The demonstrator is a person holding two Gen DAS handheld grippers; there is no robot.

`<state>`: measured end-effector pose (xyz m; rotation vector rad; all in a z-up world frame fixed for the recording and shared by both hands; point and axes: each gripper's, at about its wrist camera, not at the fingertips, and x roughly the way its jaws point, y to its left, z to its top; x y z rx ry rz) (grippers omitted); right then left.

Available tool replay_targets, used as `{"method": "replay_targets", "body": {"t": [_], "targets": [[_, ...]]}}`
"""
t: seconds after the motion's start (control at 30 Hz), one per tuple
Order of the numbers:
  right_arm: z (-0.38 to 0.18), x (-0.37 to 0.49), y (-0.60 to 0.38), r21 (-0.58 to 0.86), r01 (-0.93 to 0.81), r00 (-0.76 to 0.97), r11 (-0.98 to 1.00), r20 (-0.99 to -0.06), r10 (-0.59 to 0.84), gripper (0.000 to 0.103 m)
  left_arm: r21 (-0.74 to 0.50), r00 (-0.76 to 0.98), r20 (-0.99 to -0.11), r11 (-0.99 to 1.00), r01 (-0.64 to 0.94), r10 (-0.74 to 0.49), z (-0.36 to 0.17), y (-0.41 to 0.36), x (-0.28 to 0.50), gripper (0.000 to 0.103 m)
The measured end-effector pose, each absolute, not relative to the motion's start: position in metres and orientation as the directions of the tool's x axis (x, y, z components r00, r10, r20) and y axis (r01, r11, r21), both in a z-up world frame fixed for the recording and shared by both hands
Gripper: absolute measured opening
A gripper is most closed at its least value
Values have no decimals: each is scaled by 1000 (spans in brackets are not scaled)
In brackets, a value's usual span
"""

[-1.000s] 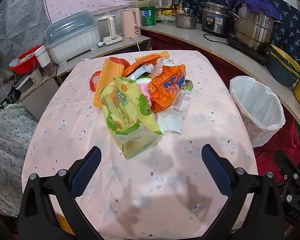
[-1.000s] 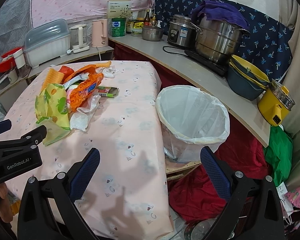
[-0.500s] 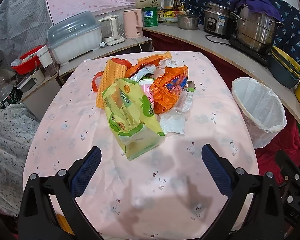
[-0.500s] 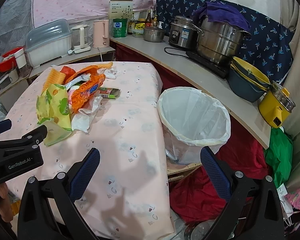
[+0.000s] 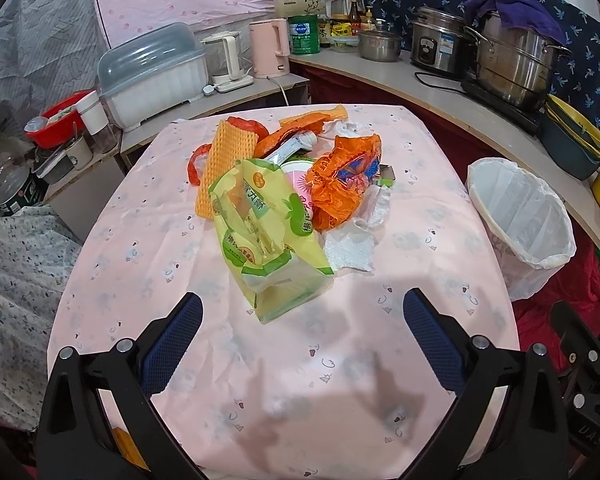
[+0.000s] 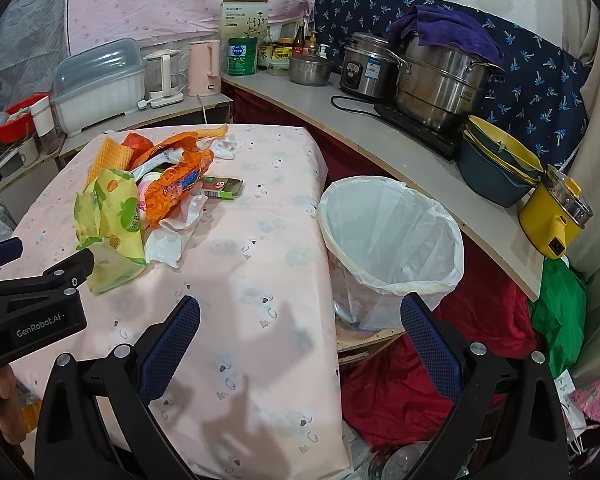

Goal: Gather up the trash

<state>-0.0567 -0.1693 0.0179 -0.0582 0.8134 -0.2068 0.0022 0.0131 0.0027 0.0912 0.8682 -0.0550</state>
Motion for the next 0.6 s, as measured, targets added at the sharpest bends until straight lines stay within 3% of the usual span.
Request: {"method": "replay_targets", "body": {"t": [0.6], "targets": [[6, -34, -176, -80, 191, 684, 978, -704, -190, 96, 16, 611, -792, 1000, -4, 15, -18, 59, 40, 96]]}}
